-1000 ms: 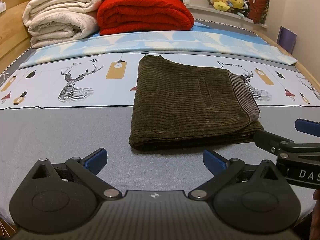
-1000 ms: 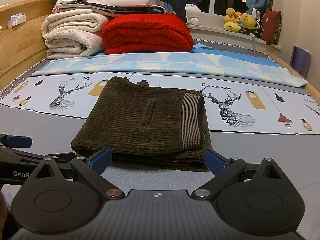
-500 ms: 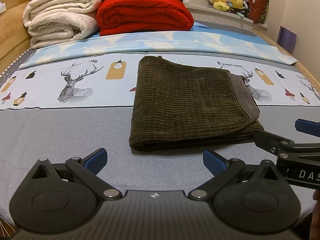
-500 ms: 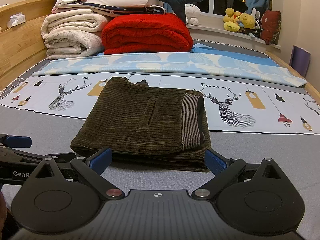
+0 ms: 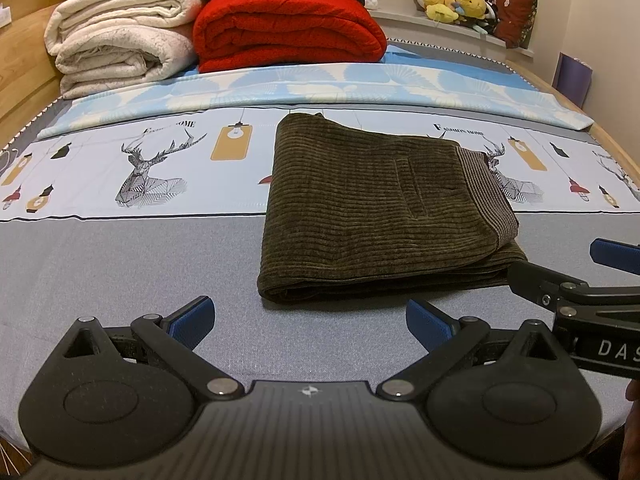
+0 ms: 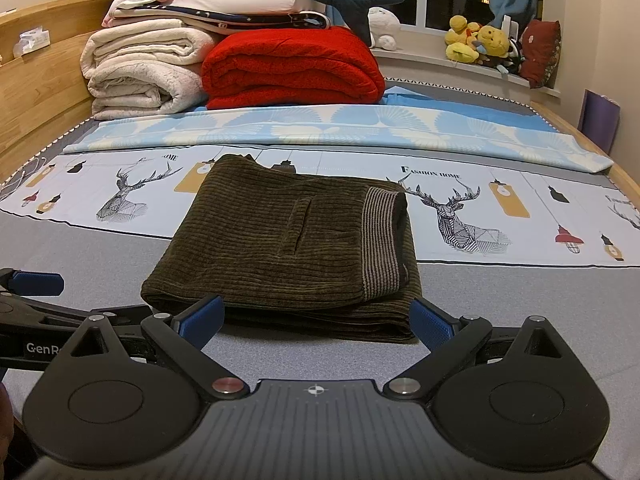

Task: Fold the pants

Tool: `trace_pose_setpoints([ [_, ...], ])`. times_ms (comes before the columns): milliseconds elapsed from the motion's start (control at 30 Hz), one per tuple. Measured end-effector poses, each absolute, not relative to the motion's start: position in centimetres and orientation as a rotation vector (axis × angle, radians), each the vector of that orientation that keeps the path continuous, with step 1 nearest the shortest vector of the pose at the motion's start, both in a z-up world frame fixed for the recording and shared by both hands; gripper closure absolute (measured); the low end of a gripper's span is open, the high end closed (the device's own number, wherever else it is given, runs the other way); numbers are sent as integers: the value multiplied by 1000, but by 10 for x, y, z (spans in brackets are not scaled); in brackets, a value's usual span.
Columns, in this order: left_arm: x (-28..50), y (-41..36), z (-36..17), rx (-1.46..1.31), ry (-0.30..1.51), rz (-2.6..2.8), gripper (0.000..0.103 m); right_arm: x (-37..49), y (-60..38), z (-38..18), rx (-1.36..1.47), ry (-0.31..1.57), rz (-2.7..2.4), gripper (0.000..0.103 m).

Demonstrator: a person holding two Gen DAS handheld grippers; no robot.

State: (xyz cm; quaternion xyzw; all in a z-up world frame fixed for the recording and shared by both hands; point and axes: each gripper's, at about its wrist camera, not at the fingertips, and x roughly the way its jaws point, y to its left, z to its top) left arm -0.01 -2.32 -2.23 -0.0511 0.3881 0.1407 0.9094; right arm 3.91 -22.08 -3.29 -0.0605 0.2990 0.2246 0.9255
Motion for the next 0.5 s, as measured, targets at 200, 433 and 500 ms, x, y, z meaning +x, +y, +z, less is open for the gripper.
trace_pose_setpoints([
  [200,0,-23,-22,-103,799,288,1,39,-221,-33,-123,613,461,4],
  [433,-1,-22,-21,-105,794,284,1,40,-221,-32,-119,613,460,4],
  [500,-1,-22,-21,-106,796,285,1,40,-221,-32,-120,613,459,4],
])
